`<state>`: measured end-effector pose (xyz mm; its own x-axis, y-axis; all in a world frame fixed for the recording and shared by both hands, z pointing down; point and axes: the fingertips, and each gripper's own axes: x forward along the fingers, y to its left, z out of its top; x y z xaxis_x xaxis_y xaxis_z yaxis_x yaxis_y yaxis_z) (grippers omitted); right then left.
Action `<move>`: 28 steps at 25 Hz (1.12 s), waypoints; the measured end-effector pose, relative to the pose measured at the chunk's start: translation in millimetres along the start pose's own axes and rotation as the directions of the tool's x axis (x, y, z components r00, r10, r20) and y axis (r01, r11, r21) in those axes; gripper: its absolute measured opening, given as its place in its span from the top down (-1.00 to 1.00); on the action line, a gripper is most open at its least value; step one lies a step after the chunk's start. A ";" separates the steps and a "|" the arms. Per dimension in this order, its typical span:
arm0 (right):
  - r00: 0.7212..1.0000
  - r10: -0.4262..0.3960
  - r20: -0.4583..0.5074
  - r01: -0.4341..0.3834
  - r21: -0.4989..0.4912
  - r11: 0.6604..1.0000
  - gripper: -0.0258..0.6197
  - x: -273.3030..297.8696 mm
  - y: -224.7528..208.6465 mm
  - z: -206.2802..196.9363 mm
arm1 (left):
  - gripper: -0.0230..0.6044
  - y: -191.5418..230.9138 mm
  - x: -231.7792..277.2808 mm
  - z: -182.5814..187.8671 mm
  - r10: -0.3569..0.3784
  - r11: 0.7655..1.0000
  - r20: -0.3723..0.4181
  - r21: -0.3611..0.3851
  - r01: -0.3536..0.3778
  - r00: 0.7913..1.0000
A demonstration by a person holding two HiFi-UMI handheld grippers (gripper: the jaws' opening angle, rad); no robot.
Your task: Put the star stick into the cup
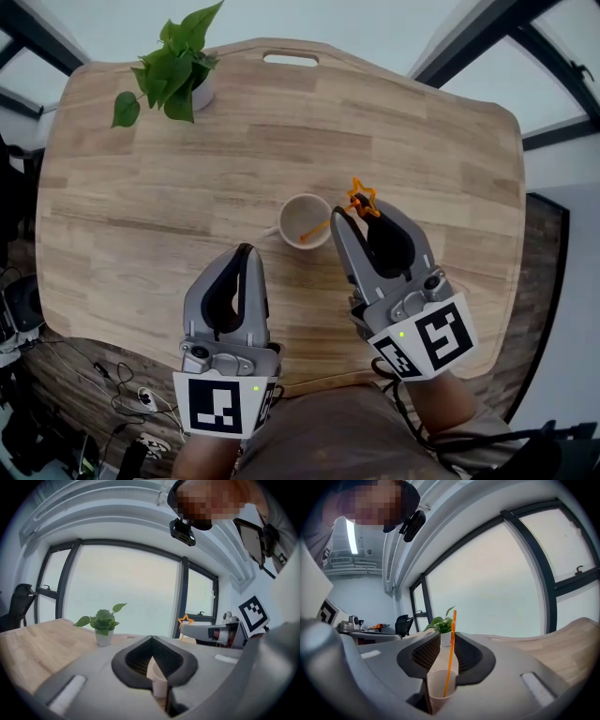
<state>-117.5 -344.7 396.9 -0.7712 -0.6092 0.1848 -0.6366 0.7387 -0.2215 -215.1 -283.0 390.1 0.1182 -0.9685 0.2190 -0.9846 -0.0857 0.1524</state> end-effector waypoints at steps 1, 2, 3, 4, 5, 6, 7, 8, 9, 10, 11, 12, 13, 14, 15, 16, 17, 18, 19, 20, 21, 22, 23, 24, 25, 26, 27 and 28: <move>1.000 0.000 -0.010 0.000 0.001 1.000 0.54 0.7 -1.2 -1.9 | 0.92 0.1 0.9 0.0 0.000 1.000 -0.001 0.000 0.000 1.000; 1.000 0.001 -0.023 -0.001 0.002 1.000 0.54 1.3 -2.0 -4.3 | 0.92 -0.1 1.8 0.2 -0.001 1.000 -0.001 0.000 0.001 1.000; 0.999 0.003 -0.036 -0.003 0.003 1.000 0.53 1.7 -2.3 -6.8 | 0.92 -0.5 2.7 0.3 -0.002 1.000 0.000 0.001 0.002 1.000; 0.999 0.007 -0.046 -0.007 0.006 1.000 0.53 1.7 -2.2 -9.2 | 0.92 -1.0 3.5 0.4 -0.003 1.000 -0.001 0.001 0.003 1.000; 0.998 0.011 -0.054 -0.011 0.008 1.000 0.53 1.4 -1.9 -11.4 | 0.92 -1.7 4.2 0.3 -0.004 1.000 -0.001 0.002 0.004 1.000; 0.998 0.015 -0.061 -0.014 0.010 1.000 0.53 0.8 -1.5 -13.3 | 0.92 -2.5 4.9 0.1 -0.005 1.000 -0.001 0.002 0.005 1.000; 0.998 0.016 -0.067 -0.016 0.011 1.000 0.54 0.1 -1.3 -15.2 | 0.92 -3.3 5.6 0.1 -0.006 1.000 -0.002 0.002 0.006 1.000; 0.997 0.017 -0.076 -0.016 0.012 1.000 0.54 -0.7 -1.3 -17.4 | 0.92 -4.2 5.9 0.1 -0.006 1.000 -0.002 0.002 0.006 1.000; 0.996 0.017 -0.087 -0.016 0.013 1.000 0.54 -1.5 -1.4 -19.9 | 0.92 -5.3 6.1 0.3 -0.007 1.000 -0.001 0.002 0.007 1.000; 0.995 0.017 -0.097 -0.016 0.015 1.000 0.54 -2.6 -1.7 -22.4 | 0.92 -6.5 5.9 0.6 -0.008 1.000 0.000 0.003 0.008 1.000; 0.994 0.016 -0.104 -0.014 0.016 1.000 0.54 -3.9 -2.2 -24.5 | 0.92 -7.8 5.6 0.9 -0.008 1.000 0.001 0.003 0.008 1.000; 0.994 0.015 -0.109 -0.013 0.017 1.000 0.54 -5.4 -2.7 -25.9 | 0.92 -9.1 5.4 1.1 -0.009 1.000 0.002 0.004 0.009 1.000; 0.994 0.014 -0.112 -0.012 0.018 1.000 0.54 -6.9 -3.1 -26.7 | 0.92 -10.3 5.2 1.3 -0.010 1.000 0.002 0.004 0.010 1.000; 0.993 0.013 -0.115 -0.011 0.018 1.000 0.54 -8.4 -3.3 -27.4 | 0.92 -11.4 5.0 1.6 -0.012 1.000 0.003 0.004 0.012 1.000; 0.993 0.014 -0.120 -0.012 0.018 1.000 0.54 -9.8 -3.3 -28.3 | 0.92 -12.4 4.8 1.7 -0.013 1.000 0.004 0.004 0.013 1.000; 0.992 0.015 -0.127 -0.013 0.018 1.000 0.54 -11.2 -3.1 -29.8 | 0.92 -13.3 4.4 1.7 -0.014 1.000 0.004 0.004 0.014 1.000; 0.991 0.017 -0.134 -0.014 0.018 1.000 0.54 -12.6 -2.9 -31.6 | 0.92 -14.4 4.1 1.6 -0.015 1.000 0.004 0.004 0.015 1.000; 0.990 0.019 -0.142 -0.016 0.020 1.000 0.54 -14.1 -2.7 -33.6 | 0.92 -15.6 3.7 1.4 -0.016 1.000 0.004 0.004 0.016 1.000; 0.989 0.022 -0.149 -0.019 0.021 1.000 0.54 -15.5 -2.5 -35.5 | 0.92 -17.0 3.5 1.3 -0.018 1.000 0.005 0.005 0.018 1.000; 0.988 0.025 -0.156 -0.022 0.023 1.000 0.54 -16.9 -2.3 -37.4 | 0.92 -18.3 3.3 1.3 -0.020 1.000 0.005 0.005 0.020 1.000; 0.987 0.028 -0.161 -0.024 0.024 0.999 0.54 -18.4 -1.8 -39.2 | 0.92 -19.8 2.9 1.3 -0.021 1.000 0.005 0.006 0.021 1.000; 0.986 0.030 -0.166 -0.027 0.025 0.999 0.54 -19.9 -1.3 -40.9 | 0.92 -21.2 2.4 1.3 -0.023 1.000 0.005 0.007 0.023 1.000; 0.985 0.032 -0.170 -0.028 0.025 0.999 0.54 -21.6 -0.7 -42.3 | 0.92 -22.7 1.8 1.2 -0.024 1.000 0.005 0.007 0.024 1.000; 0.984 0.033 -0.175 -0.029 0.026 0.999 0.54 -23.2 -0.1 -43.8 | 0.92 -24.1 1.2 1.2 -0.026 1.000 0.005 0.008 0.026 1.000; 0.983 0.034 -0.180 -0.029 0.027 0.999 0.54 -24.8 0.5 -45.2 | 0.92 -25.4 0.6 1.3 -0.028 1.000 0.004 0.008 0.028 1.000; 0.982 0.035 -0.186 -0.030 0.029 0.999 0.54 -26.3 1.0 -46.6 | 0.92 -26.6 0.1 1.4 -0.030 1.000 0.004 0.009 0.030 1.000; 0.981 0.035 -0.190 -0.030 0.030 0.999 0.54 -28.0 1.4 -47.8 | 0.92 -27.7 -0.4 1.5 -0.032 0.999 0.004 0.009 0.032 0.999; 0.981 0.035 -0.193 -0.030 0.032 0.999 0.54 -29.8 1.5 -48.7 | 0.92 -29.0 -0.8 1.6 -0.034 0.999 0.005 0.010 0.034 0.999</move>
<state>-95.4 -311.4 437.7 -0.7783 -0.5155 0.3584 -0.6131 0.7470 -0.2569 -186.8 -280.1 383.9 0.1510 -0.9662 0.2091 -0.9812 -0.1208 0.1505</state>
